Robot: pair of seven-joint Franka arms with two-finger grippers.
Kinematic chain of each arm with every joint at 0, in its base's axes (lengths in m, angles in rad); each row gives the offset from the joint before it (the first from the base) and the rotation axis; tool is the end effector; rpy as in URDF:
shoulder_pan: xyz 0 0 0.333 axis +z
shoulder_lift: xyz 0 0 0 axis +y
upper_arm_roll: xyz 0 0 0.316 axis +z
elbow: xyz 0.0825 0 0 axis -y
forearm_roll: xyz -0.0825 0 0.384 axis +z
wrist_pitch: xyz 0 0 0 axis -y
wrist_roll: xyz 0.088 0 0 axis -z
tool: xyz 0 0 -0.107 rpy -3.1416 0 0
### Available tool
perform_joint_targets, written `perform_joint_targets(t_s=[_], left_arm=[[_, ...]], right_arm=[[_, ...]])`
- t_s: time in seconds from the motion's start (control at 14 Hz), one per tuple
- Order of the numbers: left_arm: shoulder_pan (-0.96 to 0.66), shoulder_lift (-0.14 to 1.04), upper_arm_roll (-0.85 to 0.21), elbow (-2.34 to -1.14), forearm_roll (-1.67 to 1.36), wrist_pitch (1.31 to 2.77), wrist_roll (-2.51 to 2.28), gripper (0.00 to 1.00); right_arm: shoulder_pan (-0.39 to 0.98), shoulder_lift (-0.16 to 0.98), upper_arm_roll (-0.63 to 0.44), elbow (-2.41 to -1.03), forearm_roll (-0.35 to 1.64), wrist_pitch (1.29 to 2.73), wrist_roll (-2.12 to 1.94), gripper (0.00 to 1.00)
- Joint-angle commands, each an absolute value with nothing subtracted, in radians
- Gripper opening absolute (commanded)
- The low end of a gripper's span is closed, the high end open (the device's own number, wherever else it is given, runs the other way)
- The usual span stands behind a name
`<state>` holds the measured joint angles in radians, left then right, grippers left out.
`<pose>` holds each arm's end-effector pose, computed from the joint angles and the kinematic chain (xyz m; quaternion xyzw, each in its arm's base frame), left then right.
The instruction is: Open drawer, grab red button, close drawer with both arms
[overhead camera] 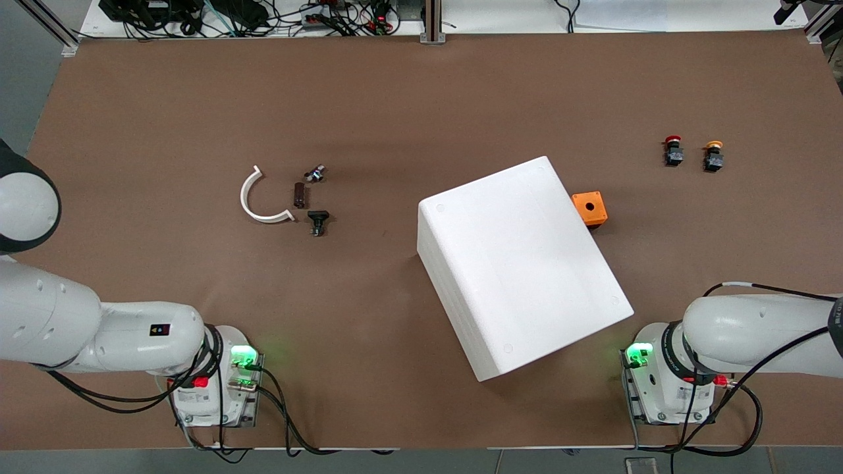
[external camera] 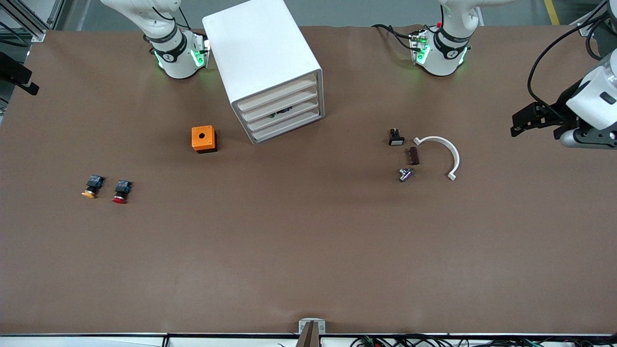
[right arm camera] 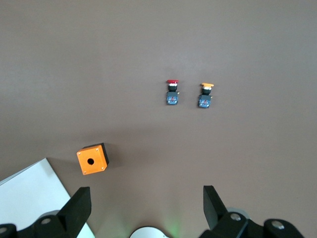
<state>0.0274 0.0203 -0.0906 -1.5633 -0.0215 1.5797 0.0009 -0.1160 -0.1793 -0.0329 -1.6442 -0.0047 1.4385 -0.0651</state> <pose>0.5602 -0.0372 0.6176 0.9994 -0.0319 -0.0023 0.0116 0.4774 -0.0739 0.6719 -0.9990 0.0419 0.0131 0.0020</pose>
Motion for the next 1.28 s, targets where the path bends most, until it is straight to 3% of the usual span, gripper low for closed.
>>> perform_joint_targets(t_s=[0.0, 1.21], left_arm=[[0.032, 0.023, -0.094, -1.511, -0.003, 1.568, 0.0, 1.0], [0.054, 0.028, -0.095, -1.489, 0.0, 1.549, 0.005, 1.0]], right_arm=[[-0.129, -0.187, -0.032, -1.651, 0.038, 1.431, -0.08, 1.0], [-0.046, -0.189, -0.021, -1.651, 0.034, 1.405, -0.066, 1.0]])
